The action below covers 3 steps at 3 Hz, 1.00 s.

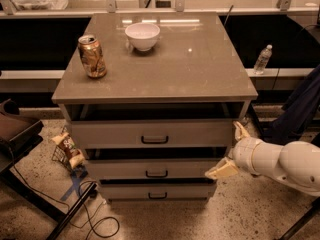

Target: Open middle drawer

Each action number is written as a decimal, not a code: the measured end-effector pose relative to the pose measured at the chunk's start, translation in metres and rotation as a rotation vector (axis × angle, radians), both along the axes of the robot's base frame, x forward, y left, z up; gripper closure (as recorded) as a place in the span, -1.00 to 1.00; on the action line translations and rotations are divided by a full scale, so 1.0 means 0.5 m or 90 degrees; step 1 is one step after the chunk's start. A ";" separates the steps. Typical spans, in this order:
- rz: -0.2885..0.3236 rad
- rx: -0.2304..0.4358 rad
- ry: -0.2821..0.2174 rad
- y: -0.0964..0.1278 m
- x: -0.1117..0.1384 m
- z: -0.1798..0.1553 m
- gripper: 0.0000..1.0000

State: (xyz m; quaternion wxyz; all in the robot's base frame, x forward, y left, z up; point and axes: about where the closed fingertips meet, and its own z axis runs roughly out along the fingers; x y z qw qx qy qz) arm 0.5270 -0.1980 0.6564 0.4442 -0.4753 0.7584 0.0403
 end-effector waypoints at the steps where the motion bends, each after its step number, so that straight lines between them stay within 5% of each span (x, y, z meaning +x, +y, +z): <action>1: -0.019 0.001 -0.015 -0.009 0.018 -0.005 -1.00; 3: -0.004 -0.001 0.002 0.009 0.022 -0.017 -1.00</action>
Offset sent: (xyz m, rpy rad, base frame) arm 0.0089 -0.0045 -0.0024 0.0013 -0.0231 -0.0301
